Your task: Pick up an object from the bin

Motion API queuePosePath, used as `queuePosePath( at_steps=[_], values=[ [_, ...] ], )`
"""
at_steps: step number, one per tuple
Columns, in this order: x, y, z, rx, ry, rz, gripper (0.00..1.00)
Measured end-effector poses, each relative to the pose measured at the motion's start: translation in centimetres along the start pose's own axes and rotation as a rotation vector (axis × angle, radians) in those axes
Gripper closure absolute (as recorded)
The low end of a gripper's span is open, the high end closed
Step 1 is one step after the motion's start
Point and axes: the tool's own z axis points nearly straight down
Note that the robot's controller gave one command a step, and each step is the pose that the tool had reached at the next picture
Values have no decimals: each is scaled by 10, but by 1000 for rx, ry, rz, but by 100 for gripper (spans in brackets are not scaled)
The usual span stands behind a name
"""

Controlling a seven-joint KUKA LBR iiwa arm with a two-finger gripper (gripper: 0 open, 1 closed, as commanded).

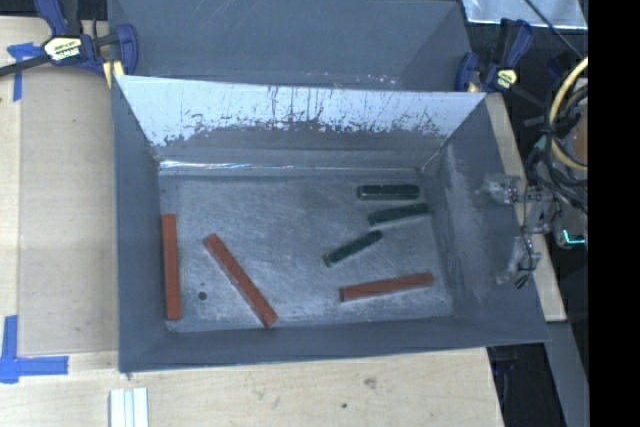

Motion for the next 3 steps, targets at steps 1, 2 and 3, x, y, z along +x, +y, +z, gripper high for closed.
queuePosePath(
  at_steps=[1, 2, 3],
  values=[
    [-13, 88, 171, 2, -12, -140, 0],
    [2, 93, 138, 1, -11, -110, 0],
    [-2, 92, 140, 1, -12, 159, 0]
  ],
)
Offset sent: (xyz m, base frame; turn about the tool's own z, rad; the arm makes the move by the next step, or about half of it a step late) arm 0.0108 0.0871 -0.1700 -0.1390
